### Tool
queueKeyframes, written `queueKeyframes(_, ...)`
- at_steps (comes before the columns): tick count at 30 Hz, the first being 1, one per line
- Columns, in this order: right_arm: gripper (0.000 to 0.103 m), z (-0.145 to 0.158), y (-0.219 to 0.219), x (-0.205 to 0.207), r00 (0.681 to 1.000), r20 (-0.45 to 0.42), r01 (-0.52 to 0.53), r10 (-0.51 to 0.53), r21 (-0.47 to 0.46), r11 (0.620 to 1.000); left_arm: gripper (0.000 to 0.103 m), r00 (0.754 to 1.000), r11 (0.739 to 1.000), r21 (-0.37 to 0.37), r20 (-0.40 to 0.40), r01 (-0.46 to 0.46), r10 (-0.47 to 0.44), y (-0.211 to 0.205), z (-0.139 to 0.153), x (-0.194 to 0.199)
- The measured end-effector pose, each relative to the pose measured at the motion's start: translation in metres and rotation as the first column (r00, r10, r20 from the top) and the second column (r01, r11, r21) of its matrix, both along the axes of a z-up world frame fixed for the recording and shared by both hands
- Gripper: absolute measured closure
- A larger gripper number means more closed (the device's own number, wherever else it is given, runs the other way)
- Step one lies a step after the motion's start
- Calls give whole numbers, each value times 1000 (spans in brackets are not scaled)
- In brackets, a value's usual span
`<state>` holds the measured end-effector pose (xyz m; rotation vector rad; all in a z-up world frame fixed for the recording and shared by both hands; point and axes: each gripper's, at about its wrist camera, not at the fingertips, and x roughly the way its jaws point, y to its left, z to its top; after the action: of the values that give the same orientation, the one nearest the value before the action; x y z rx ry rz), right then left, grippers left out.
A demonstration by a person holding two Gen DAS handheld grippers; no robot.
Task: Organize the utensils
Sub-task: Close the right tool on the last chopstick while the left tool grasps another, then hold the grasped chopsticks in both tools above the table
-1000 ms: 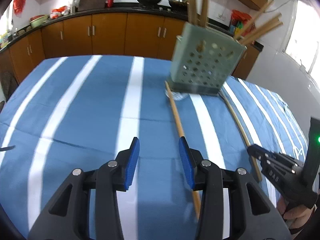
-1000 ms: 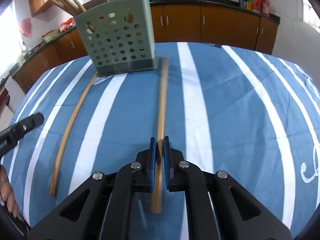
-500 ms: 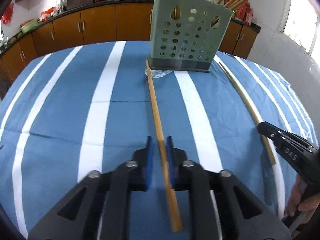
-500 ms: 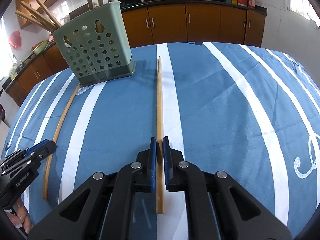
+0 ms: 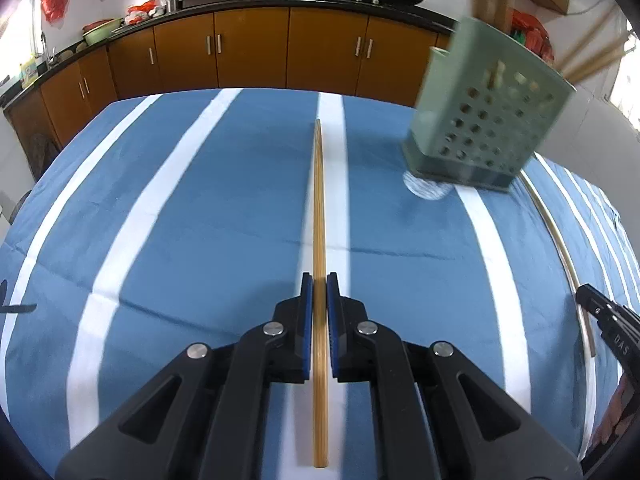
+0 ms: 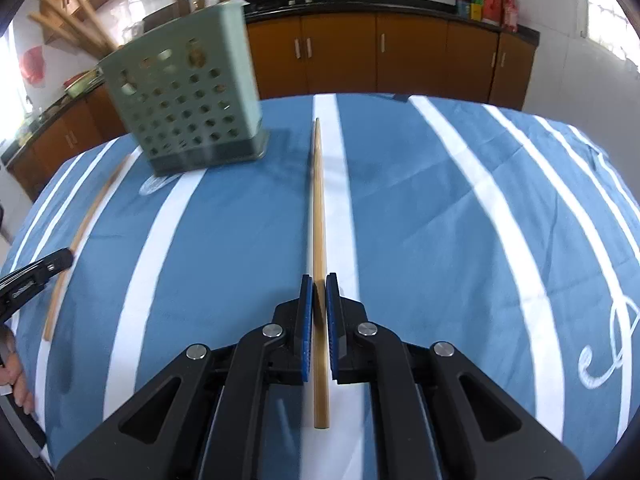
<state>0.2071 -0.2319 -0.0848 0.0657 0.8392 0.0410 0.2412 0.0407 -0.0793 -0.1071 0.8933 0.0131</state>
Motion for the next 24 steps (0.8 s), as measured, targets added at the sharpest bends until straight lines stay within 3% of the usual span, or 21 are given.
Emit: queueKeyframes(24, 95, -1, -6, 17, 1000, -15, 24, -24, -8, 1000, 93, 1000, 998, -69, 11, 10, -9, 16, -1, 3)
